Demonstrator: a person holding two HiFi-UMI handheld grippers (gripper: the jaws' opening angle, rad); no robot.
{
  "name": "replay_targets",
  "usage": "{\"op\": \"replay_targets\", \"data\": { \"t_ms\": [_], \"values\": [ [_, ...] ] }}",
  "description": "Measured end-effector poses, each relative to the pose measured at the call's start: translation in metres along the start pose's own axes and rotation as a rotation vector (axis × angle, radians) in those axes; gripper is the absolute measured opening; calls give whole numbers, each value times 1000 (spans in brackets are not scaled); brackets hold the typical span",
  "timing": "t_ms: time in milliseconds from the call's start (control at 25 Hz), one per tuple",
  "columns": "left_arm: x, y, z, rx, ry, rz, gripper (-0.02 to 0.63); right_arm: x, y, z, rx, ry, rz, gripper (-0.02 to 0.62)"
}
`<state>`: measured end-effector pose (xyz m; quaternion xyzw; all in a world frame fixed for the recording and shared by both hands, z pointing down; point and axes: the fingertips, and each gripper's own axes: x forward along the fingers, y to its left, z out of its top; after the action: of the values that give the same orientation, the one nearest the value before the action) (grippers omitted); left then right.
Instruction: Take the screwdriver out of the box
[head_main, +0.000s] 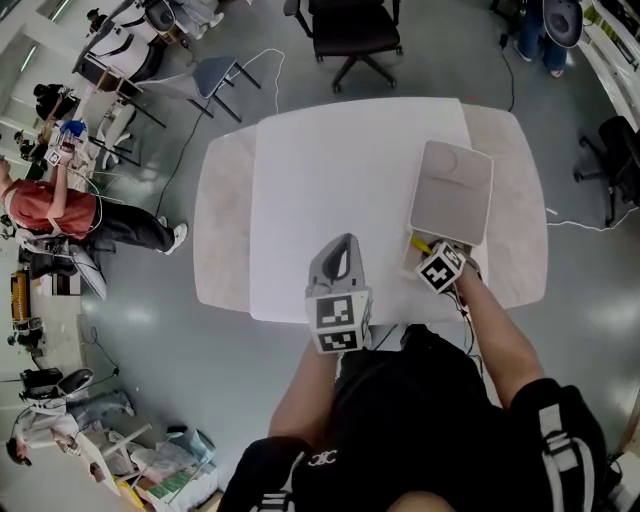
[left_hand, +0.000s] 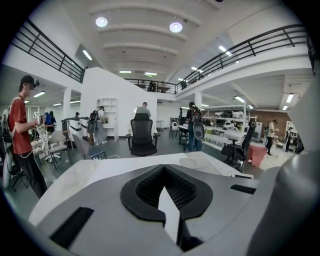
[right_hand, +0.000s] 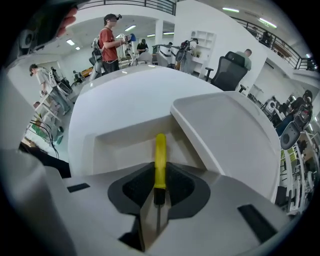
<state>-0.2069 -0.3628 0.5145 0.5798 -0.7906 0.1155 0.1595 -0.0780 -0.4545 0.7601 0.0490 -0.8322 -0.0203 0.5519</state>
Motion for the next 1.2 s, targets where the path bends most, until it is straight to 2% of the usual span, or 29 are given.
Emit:
{"op": "replay_targets", "data": {
  "t_ms": [360,600,1040,1200],
  "values": [
    [-2,11,-5,2,-10,-22,14,-13,7,8,11,-41,-26,46],
    [-6,9,0,18,-34,-77,14,-48,4,23,32,-123,-123,44],
    [-17,2,15,48,-72,-198,14,-160,-15,86,264,-540,-342,44],
    [-13,-11,20,63,-95,-241,14,-202,-28,90,316,-691,-443,44]
  ]
}}
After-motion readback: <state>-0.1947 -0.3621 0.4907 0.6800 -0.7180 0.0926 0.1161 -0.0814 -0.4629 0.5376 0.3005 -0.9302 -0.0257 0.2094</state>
